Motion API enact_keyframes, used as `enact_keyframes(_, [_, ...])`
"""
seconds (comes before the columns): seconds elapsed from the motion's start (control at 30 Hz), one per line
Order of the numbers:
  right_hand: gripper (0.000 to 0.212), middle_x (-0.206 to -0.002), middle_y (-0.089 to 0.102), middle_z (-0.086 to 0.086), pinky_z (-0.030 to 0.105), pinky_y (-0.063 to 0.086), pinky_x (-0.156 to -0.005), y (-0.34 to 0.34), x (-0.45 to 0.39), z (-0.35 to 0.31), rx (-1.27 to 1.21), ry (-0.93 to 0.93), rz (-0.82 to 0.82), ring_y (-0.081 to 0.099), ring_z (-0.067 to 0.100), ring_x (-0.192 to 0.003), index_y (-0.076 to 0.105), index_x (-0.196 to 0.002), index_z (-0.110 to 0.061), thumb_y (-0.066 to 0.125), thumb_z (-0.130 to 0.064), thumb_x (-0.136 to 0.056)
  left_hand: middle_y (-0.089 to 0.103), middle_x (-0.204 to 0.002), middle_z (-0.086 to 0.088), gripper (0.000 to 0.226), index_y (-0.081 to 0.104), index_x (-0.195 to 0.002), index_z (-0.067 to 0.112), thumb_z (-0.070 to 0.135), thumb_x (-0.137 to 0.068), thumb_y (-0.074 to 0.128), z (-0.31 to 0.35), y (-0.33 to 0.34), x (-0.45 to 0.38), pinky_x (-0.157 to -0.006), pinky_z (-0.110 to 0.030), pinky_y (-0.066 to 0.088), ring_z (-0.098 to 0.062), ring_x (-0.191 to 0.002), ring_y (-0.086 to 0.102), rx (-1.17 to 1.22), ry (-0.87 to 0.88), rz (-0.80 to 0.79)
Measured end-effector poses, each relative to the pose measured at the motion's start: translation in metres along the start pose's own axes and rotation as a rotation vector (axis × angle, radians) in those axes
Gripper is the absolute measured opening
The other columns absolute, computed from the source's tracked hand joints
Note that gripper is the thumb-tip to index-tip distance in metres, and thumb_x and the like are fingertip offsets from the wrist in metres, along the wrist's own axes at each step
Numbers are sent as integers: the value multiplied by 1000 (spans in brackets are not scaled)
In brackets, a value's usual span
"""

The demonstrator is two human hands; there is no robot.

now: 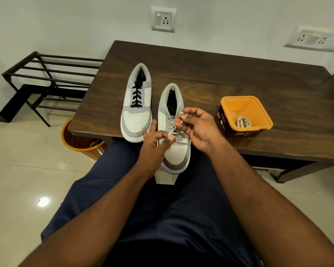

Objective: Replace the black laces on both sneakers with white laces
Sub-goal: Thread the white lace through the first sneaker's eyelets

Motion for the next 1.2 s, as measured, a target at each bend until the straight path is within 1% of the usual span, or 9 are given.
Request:
enact_keyframes(0.2, [18,-92,72,18,35,61,-67,-31,-6,10,81,61,125,73,24,-77,61,-109,-4,54,3,-94,65,-116,7,14,68,-66,32,34,-80,72,10,-34,-15,-98,-45,49,-11,-115,59,155,99,262])
enact_keyframes(0.3, [29,-112,68,4,45,60,-79,-39,-6,6,692,-159,182,68,19,-93,63,-116,-27,63,-12,-90,68,-85,-1,15,69,-77,14,27,-86,71,12,-28,-18,-84,-41,55,-14,-84,65,84,150,265])
enact_keyframes(0.4, [44,-115,65,3,32,60,-74,-18,1,14,700,-268,-78,67,15,-89,60,-126,-25,62,-1,-90,63,-66,-9,20,66,-80,3,19,-90,69,11,-16,-17,-64,-33,49,-14,-62,56,111,115,182])
enact_keyframes(0.5, [18,-91,70,21,35,57,-70,-3,11,17,734,-317,-155,63,23,-73,70,-105,-1,63,2,-89,65,-68,-12,13,71,-81,8,19,-87,73,7,-15,-17,-62,-32,48,-16,-62,56,93,109,143])
enact_keyframes(0.7, [21,-97,73,5,23,53,-66,-60,-9,-9,780,-321,276,66,10,-78,72,-108,-10,68,-11,-88,71,-66,5,5,72,-90,3,3,-86,70,0,-40,-21,-63,-15,50,-4,-64,64,201,14,87])
enact_keyframes(0.8, [61,-131,56,-3,26,46,-91,-39,-1,-9,1218,-445,82,53,7,-110,51,-138,-28,76,-21,-82,75,-81,-2,15,70,-103,5,3,-89,67,4,-36,-27,-64,-16,50,-7,-74,69,191,0,59])
enact_keyframes(0.87, [81,-136,49,-7,23,47,-88,-21,5,2,1130,-458,-110,52,7,-112,35,-147,-37,77,-20,-81,74,-85,-9,20,65,-111,9,3,-92,62,13,-24,-29,-57,-16,48,-10,-69,67,127,24,-14])
enact_keyframes(1.03, [32,-87,70,2,25,51,-70,-15,0,14,865,-492,-126,66,10,-74,69,-115,-14,72,-7,-85,69,-74,-11,23,57,-109,13,5,-89,67,24,-22,-30,-49,-22,45,-11,-55,59,90,53,25])
enact_keyframes(1.2, [40,-112,65,-4,25,51,-64,-10,2,9,831,-524,-160,59,9,-70,64,-119,-24,71,-5,-85,69,-78,-21,20,56,-108,7,5,-91,66,27,-28,-32,-45,-19,42,-7,-48,57,73,17,-23])
Point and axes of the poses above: each hand's wrist, its own x-axis away from the middle knuckle, its own y-axis out of the palm, z = x × y, the point moved 6 cm from there along -x, towards the middle knuckle
